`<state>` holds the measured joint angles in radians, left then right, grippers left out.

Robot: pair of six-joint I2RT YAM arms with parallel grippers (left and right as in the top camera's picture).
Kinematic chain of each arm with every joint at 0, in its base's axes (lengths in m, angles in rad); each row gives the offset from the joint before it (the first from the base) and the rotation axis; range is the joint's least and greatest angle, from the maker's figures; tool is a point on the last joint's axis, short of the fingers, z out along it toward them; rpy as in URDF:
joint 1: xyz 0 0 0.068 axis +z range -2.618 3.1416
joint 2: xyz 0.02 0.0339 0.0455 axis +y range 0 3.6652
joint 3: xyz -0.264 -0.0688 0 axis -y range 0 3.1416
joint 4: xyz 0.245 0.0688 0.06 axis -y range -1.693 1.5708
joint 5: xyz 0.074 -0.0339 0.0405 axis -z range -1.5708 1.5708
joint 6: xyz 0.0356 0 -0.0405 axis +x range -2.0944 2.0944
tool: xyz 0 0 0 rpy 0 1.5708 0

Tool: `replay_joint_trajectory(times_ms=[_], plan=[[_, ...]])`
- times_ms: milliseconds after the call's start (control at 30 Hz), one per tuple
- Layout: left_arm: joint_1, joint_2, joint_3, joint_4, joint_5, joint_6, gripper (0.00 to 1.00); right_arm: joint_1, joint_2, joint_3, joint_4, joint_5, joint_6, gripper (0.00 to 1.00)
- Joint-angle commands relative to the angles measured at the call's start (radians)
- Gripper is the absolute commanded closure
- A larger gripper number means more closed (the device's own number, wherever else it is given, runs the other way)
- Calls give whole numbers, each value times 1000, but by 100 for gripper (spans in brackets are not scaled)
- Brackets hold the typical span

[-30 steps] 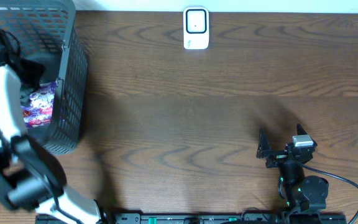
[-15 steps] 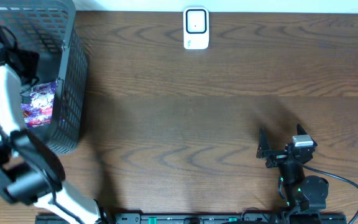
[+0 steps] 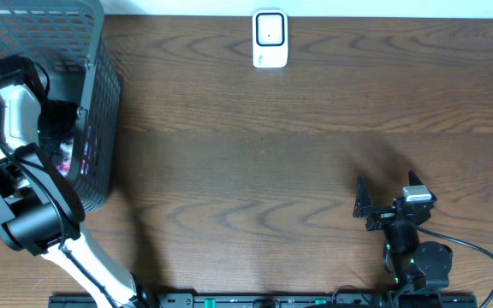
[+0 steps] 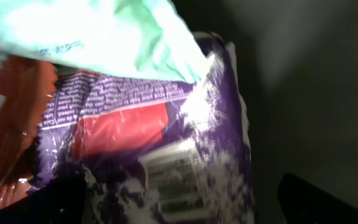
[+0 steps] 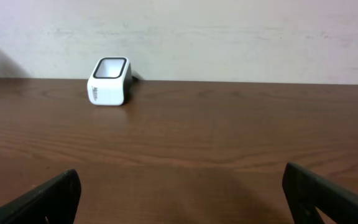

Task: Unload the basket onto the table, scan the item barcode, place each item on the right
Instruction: 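Grasp the purple bag with the left gripper and lift, then carry the purple bag forward and place it near the scanner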

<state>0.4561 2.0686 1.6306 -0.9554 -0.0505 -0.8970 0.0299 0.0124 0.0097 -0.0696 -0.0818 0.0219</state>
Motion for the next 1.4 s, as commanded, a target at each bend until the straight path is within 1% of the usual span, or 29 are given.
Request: replay_joint_trajectory(times_ms=[0,33,67,100,133,200,233,267,433,467,533,567,600,633,667,833,933,1033,1100,1267,1367], plan=[[2,39,-11,-75,6,6,2,-4,-5,-3,-1,-6,14,1],[2,39,-13,-90,5,8,3,-4,-5,-3,-1,-6,14,1],[2,39,-18,-105,5,16,10,-4,-5,-3,-1,-6,14,1],[2,39,-21,-112,6,22,13,-4,-5,-3,-1,-6,14,1],[2,39,-24,-115,6,27,14,-4,-5,-3,-1,-6,14,1],[3,39,-25,-113,6,51,14,-4,-5,-3,-1,-6,14,1],[3,39,-25,-110,6,55,5,-4,-5,-3,-1,-6,14,1],[3,39,-25,-108,6,55,2,-4,-5,-3,-1,-6,14,1],[2,41,-33,-108,6,59,2,-4,-5,-3,-1,-6,14,1],[1,41,-40,-105,6,59,5,-4,-5,-3,-1,-6,14,1],[1,41,-61,-105,6,59,27,-4,-5,-3,-1,-6,14,1],[1,41,-69,-105,6,59,35,-4,-5,-3,-1,-6,14,1],[1,41,-72,-106,6,59,51,-4,-5,-3,-1,-6,14,1],[1,41,-72,-109,6,59,70,-4,-5,-3,-1,-6,14,1],[1,40,-71,-113,8,60,92,-4,-5,-3,-1,-6,14,1],[14,3,-14,-138,86,120,93,-4,-5,-3,-1,-6,14,1],[24,-62,38,-140,120,138,93,-4,-5,-3,-1,-6,14,1],[29,-158,92,-129,122,137,93,-4,-5,-3,-1,-6,14,1],[29,-229,113,-98,122,137,93,-4,-5,-3,-1,-6,14,1],[29,-439,117,45,122,137,93,-4,-5,-3,-1,-6,14,1],[29,-527,117,109,121,137,92,-4,-5,-3,-1,-6,14,1]])
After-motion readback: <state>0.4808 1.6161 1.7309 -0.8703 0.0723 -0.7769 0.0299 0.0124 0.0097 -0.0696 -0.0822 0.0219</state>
